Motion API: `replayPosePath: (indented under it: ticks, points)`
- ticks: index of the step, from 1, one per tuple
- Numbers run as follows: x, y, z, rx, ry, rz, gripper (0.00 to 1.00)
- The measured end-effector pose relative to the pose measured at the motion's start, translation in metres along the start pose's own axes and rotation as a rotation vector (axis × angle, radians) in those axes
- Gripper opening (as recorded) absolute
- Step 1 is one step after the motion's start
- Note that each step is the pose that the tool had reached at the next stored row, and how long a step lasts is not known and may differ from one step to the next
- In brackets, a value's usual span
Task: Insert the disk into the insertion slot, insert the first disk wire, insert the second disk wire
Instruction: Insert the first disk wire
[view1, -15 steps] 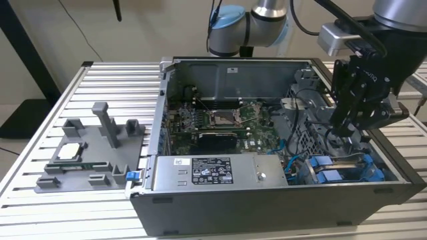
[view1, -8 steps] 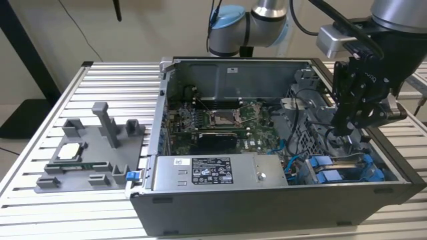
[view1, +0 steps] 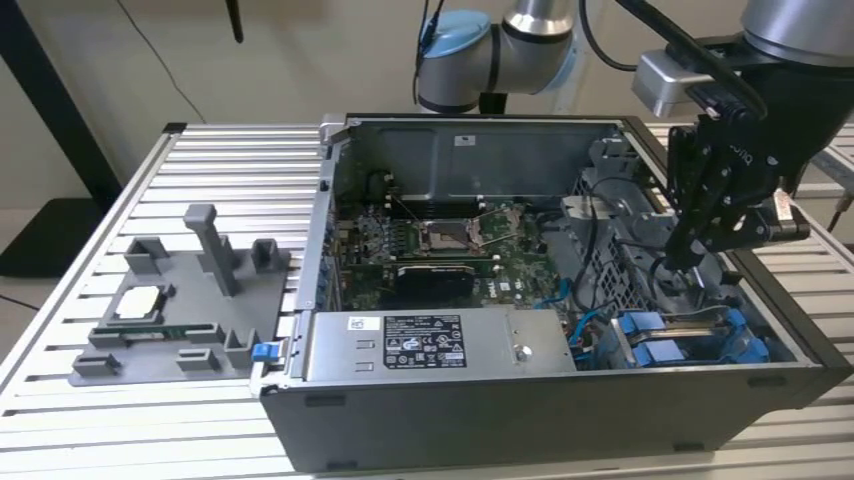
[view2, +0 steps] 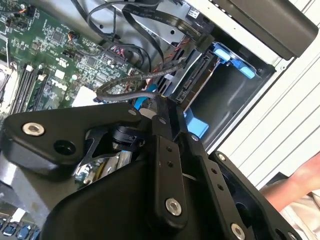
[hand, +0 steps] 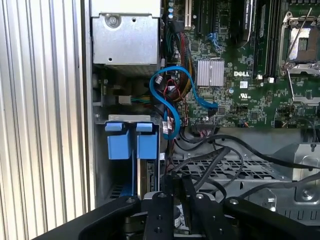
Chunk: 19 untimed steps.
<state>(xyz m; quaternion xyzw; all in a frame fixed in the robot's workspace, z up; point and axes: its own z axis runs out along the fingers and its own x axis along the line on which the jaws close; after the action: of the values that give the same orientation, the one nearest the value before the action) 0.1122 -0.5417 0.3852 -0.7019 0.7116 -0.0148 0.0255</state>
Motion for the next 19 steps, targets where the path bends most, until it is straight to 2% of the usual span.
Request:
replayPosePath:
  ticks: [7,19]
  points:
    - [0.0021,0.0001,0.0007,0.0002,-0.0001,0.0,0.0]
    - [0.0157,-0.0005,0.0046,-0.0002,0.0,0.0,0.0]
